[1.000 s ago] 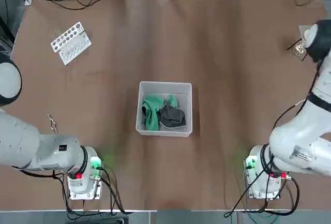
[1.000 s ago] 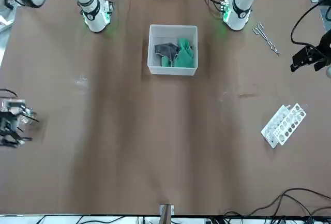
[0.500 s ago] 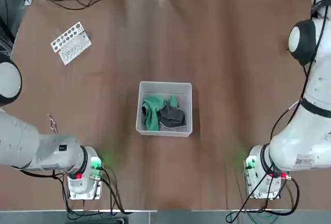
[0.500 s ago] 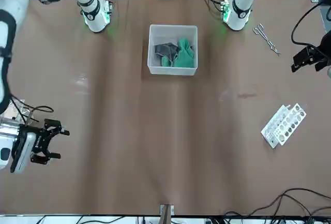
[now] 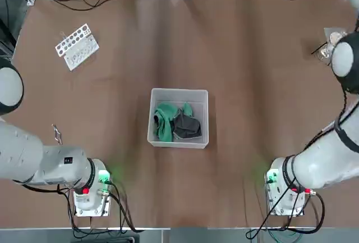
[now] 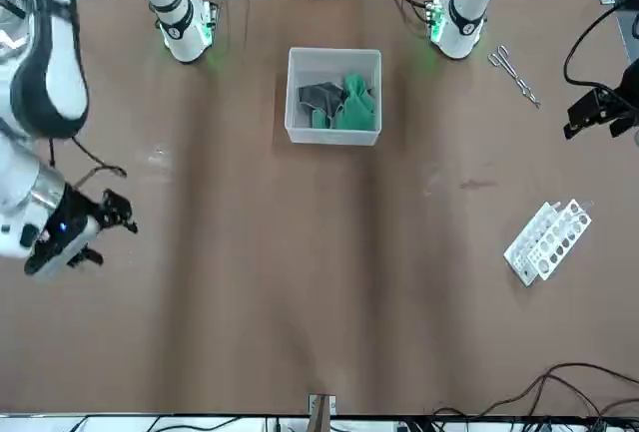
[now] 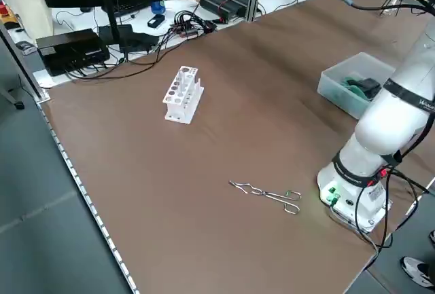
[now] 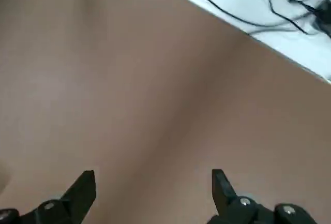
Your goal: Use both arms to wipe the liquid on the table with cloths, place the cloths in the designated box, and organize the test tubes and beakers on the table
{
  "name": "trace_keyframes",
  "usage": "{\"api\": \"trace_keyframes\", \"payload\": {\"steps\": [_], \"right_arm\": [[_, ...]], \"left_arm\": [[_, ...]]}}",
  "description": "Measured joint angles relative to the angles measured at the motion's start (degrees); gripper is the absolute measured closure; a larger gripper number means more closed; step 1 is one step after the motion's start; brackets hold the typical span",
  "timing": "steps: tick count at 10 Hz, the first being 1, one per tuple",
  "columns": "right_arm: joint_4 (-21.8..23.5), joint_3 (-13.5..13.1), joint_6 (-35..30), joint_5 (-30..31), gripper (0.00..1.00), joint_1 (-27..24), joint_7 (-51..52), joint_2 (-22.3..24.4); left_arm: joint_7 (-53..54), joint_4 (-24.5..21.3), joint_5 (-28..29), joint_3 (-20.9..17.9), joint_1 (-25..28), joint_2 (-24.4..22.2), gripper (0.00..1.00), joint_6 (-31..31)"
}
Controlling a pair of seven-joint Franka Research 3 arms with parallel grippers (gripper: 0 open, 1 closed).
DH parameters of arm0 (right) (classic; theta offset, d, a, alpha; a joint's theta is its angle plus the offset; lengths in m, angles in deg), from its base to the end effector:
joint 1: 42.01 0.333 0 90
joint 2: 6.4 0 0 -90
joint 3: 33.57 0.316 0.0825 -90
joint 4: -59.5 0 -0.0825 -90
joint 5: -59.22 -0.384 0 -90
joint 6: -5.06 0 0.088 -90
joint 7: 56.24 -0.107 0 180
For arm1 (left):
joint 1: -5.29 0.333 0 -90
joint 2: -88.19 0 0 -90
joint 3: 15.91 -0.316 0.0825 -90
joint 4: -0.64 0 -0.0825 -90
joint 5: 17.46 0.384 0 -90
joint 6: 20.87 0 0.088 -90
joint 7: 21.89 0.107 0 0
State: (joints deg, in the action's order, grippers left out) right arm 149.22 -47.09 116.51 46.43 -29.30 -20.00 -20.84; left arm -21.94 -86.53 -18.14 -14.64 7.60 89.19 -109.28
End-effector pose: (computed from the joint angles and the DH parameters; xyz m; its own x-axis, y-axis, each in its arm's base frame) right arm 0.6514 0.0210 0.5143 0.8324 0.5178 0.1975 0.5362 -0.8425 -0.0509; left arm 0.5575 0.0089 0.6356 0.9998 0.0187 0.0042 0.0186 -0.9998 0.0123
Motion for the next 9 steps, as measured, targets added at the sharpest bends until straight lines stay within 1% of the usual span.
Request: {"api": "trace_keyframes", "payload": {"steps": [2,3,5,7,8,9], "right_arm": [[-0.2,-0.8,-7.6,5.4,0.0,-0.2,-6.9,4.1],[-0.8,-1.0,-11.3,6.6,0.0,-0.5,-10.2,5.1],[-3.9,-1.2,-18.1,8.0,0.0,-1.5,-15.3,5.4],[-8.1,-1.2,-22.8,9.4,0.0,-1.9,-18.8,5.4],[-9.0,-0.4,-23.3,10.4,0.0,-2.6,-19.7,5.4],[-9.0,3.0,-23.3,12.3,0.0,-5.0,-20.4,5.4]], "left_arm": [[0.0,0.1,0.0,0.0,0.0,0.0,0.0,0.0],[0.0,0.1,0.0,0.0,0.0,0.0,0.0,0.0],[0.0,0.1,0.0,0.3,0.0,0.0,0.0,0.0],[0.0,0.0,0.0,0.5,-0.1,0.0,0.0,0.0],[0.0,0.0,0.0,0.6,-0.2,0.0,0.0,0.0],[0.0,0.0,0.0,0.7,-0.2,0.0,0.0,0.0]]}}
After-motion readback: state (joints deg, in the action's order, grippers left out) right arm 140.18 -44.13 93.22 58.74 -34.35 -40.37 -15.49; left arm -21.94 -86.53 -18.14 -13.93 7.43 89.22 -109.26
